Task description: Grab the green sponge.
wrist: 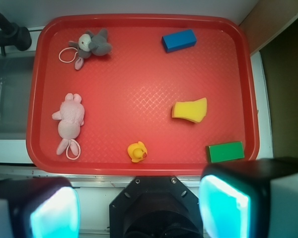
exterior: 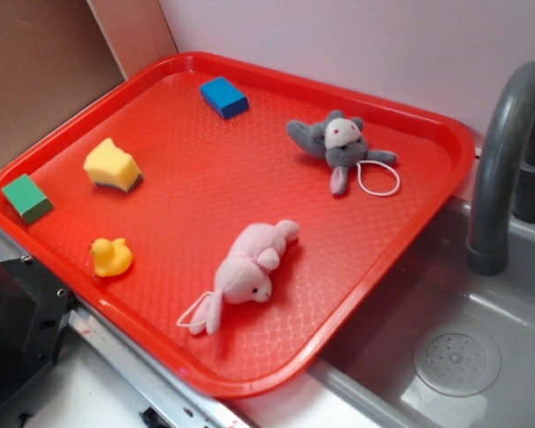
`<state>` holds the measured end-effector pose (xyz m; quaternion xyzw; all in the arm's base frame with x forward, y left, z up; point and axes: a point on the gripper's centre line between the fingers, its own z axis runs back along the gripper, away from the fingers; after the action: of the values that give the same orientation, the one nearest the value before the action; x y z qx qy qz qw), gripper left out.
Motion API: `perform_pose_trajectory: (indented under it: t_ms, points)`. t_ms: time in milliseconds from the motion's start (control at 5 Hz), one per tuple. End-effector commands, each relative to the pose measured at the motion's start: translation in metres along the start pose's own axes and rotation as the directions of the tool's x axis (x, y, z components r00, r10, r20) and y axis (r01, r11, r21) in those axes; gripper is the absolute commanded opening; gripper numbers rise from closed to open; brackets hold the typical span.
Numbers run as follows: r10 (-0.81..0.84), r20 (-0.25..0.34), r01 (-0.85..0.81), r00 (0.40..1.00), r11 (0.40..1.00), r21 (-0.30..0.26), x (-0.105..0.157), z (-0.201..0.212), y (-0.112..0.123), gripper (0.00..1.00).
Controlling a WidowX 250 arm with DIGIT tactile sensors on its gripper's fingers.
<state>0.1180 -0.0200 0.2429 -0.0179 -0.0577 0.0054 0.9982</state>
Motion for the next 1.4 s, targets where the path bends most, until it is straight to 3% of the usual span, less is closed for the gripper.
perform_pose_trajectory:
  t_ms: [0,200,400,800,1000,1200]
  points:
    - [0.000,0.000,0.000,1.000,1.000,0.000,0.000,0.000,0.000,1.00]
    - [0.238,0.124,-0.242,0.963,0.970,0.018,0.017,-0.018,0.017,1.00]
    - [0.458,0.171,-0.471,0.873,0.881,0.049,0.038,-0.039,0.035,1.00]
    - [0.770,0.180,-0.789,0.612,0.611,0.067,0.042,-0.077,0.061,1.00]
    - [0.876,0.167,-0.892,0.452,0.440,0.103,0.046,-0.111,0.075,1.00]
    - [0.913,0.156,-0.926,0.376,0.361,0.113,0.053,-0.138,0.083,1.00]
